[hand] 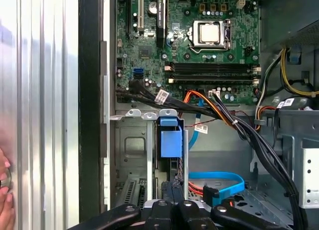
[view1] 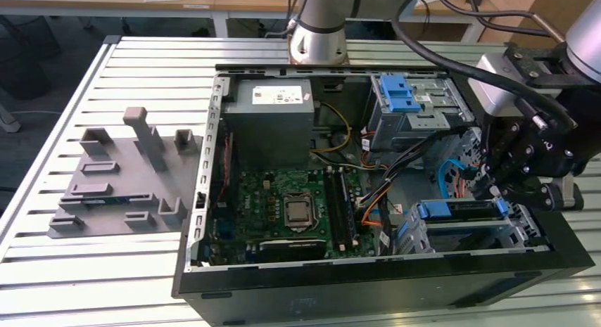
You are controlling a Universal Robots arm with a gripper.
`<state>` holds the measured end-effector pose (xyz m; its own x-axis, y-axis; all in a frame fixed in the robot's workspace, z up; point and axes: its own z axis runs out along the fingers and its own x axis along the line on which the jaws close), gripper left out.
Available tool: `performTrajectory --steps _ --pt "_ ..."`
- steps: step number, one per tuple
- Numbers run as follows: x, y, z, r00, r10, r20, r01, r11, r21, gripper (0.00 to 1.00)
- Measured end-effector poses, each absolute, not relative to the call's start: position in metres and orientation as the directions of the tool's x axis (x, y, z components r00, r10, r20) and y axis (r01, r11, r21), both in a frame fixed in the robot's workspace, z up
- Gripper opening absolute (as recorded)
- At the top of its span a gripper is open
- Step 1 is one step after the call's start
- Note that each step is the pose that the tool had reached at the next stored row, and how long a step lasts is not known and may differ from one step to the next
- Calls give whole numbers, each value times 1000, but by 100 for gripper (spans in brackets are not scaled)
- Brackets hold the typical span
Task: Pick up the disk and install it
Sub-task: 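Insert the first disk wire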
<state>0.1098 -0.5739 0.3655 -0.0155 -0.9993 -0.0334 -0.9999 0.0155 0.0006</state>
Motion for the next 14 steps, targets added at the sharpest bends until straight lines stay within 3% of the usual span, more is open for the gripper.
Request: performTrajectory --steps 14 --pt "132 -572 366 -16 -999 -34 -1000 16 1 11"
